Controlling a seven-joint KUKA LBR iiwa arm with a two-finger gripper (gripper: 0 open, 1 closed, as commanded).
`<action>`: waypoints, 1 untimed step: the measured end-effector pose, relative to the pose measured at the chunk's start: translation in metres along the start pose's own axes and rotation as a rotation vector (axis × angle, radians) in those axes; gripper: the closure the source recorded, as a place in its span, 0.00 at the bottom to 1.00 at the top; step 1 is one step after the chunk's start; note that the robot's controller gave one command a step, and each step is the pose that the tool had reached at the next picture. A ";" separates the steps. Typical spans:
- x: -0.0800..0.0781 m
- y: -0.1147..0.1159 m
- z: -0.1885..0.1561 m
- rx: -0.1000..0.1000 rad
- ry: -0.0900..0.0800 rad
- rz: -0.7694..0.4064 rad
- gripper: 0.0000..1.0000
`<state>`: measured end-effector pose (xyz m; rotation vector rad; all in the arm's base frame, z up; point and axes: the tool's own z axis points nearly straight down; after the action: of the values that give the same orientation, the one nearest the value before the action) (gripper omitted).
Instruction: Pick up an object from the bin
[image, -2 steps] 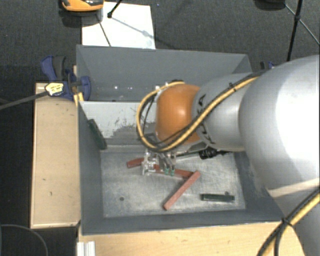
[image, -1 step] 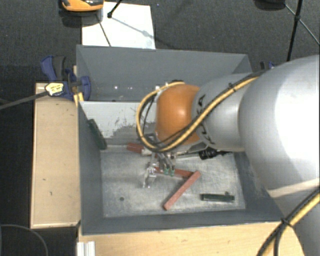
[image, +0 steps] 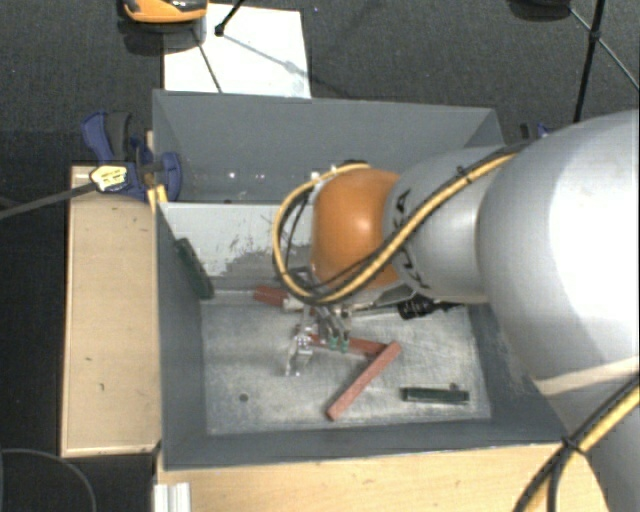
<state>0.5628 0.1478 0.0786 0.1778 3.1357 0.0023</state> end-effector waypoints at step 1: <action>0.001 -0.059 0.002 -0.006 -0.023 0.077 1.00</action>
Offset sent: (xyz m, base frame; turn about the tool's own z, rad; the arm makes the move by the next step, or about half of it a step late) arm 0.0000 0.0000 0.0000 0.0000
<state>0.5549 0.0896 0.0767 0.2955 3.1039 0.0093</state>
